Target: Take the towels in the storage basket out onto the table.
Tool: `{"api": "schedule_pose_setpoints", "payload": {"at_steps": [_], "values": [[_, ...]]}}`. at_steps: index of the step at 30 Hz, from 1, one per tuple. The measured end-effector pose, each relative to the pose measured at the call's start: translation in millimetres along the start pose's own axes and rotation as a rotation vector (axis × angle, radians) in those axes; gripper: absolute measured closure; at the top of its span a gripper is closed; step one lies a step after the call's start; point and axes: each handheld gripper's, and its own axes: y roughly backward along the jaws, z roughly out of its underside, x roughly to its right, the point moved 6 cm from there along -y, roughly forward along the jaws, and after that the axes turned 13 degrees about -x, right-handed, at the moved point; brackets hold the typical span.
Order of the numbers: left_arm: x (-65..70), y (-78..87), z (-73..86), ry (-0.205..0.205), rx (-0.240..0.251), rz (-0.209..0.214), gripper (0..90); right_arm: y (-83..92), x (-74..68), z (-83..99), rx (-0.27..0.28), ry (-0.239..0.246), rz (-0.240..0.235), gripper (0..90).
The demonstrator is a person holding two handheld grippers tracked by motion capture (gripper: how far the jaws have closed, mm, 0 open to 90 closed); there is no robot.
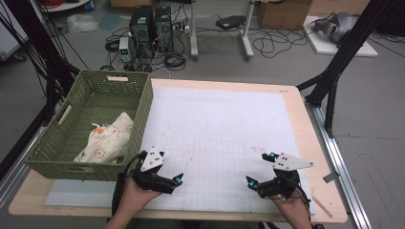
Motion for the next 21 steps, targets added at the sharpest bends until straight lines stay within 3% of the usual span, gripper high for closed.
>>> {"api": "schedule_pose_setpoints", "payload": {"at_steps": [21], "values": [[1.6, 0.7, -0.7, 0.001, 0.005, 0.011, 2.9, 0.1, 0.2, 0.3, -0.001, 0.006, -0.002, 0.9]]}}
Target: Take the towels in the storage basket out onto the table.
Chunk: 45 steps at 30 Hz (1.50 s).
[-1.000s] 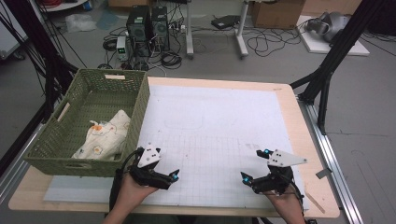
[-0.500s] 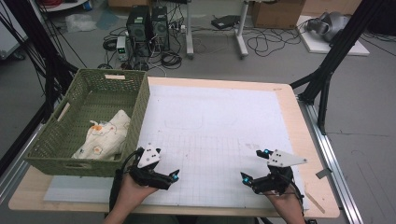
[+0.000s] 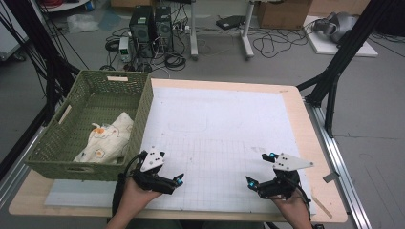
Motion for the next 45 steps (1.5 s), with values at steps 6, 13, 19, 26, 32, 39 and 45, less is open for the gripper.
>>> {"api": "schedule_pose_setpoints", "payload": {"at_steps": [6, 13, 19, 26, 32, 39, 45], "values": [[-0.2, 0.6, -0.8, 0.007, 0.004, 0.006, 2.9, -0.2, -0.9, 0.2, -0.004, -0.004, -0.006, 0.9], [-0.3, 1.6, -3.5, 0.012, 0.015, 0.012, 2.9, -0.6, -1.1, 0.0, -0.003, 0.003, -0.010, 0.9], [-0.2, 1.8, -5.6, 0.013, 0.021, 0.018, 2.9, -1.1, -1.4, -0.3, -0.004, 0.001, -0.009, 0.9], [1.3, 1.7, -7.3, 0.011, 0.021, 0.024, 3.0, -1.9, -1.6, -0.6, -0.003, 0.004, -0.012, 0.9], [1.6, 1.3, -7.4, 0.011, 0.020, 0.027, 3.0, -2.0, -1.6, -0.5, -0.005, 0.004, -0.012, 0.9], [2.6, 1.5, -8.1, 0.016, 0.021, 0.033, 2.9, -2.1, -1.4, -0.6, -0.004, 0.005, -0.012, 0.9], [5.3, 5.6, -12.8, 0.012, 0.033, 0.049, 3.0, -2.4, -1.7, -0.5, -0.005, 0.003, -0.015, 0.9]]}}
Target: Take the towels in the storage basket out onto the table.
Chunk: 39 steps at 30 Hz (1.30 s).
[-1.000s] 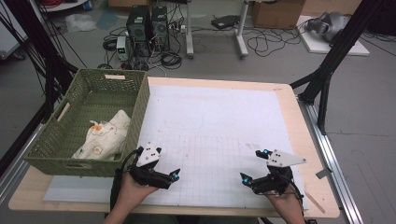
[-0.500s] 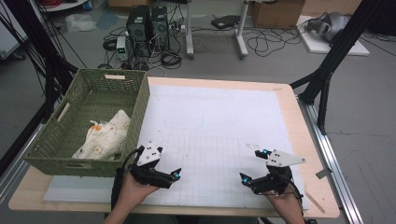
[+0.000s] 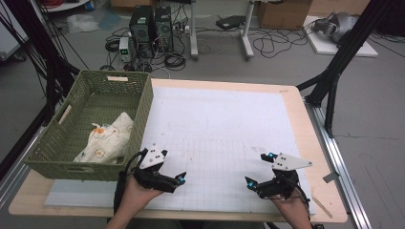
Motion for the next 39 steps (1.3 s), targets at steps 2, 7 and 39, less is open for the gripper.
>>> {"api": "schedule_pose_setpoints", "payload": {"at_steps": [2, 7, 39], "values": [[1.0, 0.9, -0.9, -0.003, -0.001, 0.009, 3.0, 0.0, 0.0, -0.1, 0.000, 0.000, 0.000, 0.9], [2.7, 4.0, -4.8, 0.001, 0.009, 0.024, 2.9, 0.3, 0.3, -0.2, 0.001, 0.000, 0.002, 0.9], [-9.8, 39.1, -44.4, 0.003, 0.027, 0.157, 9.6, 2.1, 4.0, -2.0, 0.014, -0.015, -0.006, 0.9]]}}
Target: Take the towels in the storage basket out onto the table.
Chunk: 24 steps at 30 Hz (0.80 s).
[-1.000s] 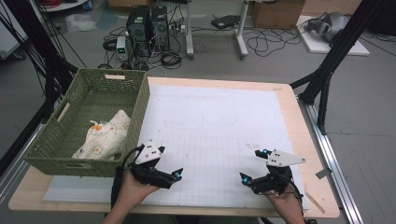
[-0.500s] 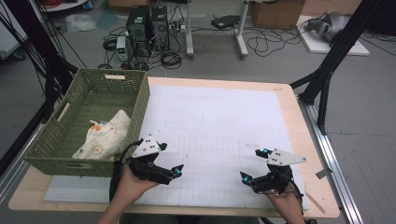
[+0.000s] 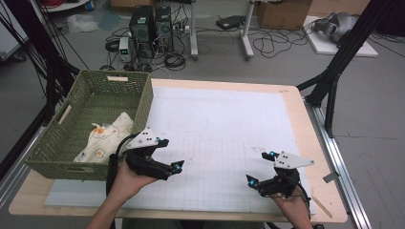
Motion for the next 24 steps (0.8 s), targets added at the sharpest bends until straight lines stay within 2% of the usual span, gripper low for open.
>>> {"api": "schedule_pose_setpoints", "payload": {"at_steps": [2, 6, 8, 12, 15, 24], "values": [[-1.1, 2.5, -2.1, 0.012, 0.005, 0.036, 12.0, -0.1, -0.2, -0.3, 0.001, 0.001, 0.001, 0.9], [-4.6, 7.7, -6.6, 0.014, 0.007, 0.045, 13.6, 0.3, 0.1, -0.1, 0.001, 0.001, 0.002, 0.9], [-5.4, 10.8, -8.7, 0.015, 0.005, 0.066, 15.0, 0.2, 0.3, -0.1, 0.001, 0.000, 0.001, 0.9], [-7.7, 16.5, -13.0, 0.016, 0.004, 0.082, 16.4, -0.2, 0.8, -0.4, 0.002, 0.002, 0.003, 0.9], [-10.5, 21.1, -15.6, 0.031, 0.009, 0.107, 16.7, -0.3, 0.2, -0.4, 0.001, 0.001, -0.001, 0.9], [-23.1, 39.0, -23.5, 0.038, 0.018, 0.076, 18.2, 0.4, 2.2, -0.6, 0.004, -0.002, 0.001, 0.9]]}}
